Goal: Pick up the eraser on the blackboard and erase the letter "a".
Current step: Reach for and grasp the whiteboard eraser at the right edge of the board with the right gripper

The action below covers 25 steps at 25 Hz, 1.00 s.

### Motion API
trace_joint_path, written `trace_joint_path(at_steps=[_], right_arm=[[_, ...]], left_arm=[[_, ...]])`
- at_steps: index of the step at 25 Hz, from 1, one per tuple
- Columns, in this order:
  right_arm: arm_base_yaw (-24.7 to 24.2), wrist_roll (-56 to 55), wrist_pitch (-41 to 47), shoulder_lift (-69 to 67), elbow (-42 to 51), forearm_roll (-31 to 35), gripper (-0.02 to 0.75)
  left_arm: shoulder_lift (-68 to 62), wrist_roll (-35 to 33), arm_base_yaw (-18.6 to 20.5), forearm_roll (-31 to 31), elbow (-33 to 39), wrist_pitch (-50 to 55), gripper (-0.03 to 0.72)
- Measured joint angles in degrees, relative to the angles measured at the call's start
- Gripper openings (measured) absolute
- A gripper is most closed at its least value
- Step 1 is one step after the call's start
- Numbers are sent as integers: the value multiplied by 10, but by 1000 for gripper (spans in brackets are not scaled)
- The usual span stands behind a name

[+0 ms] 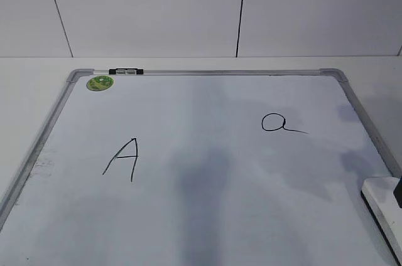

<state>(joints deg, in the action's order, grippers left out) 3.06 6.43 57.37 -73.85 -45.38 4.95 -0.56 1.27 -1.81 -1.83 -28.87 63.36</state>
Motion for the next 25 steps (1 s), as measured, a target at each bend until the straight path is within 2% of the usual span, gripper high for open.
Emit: trace_joint_path(at_steps=[25], right_arm=[[0,45,-31,-117,-4,11,646]], left_arm=[[0,0,0,0,0,0,235]])
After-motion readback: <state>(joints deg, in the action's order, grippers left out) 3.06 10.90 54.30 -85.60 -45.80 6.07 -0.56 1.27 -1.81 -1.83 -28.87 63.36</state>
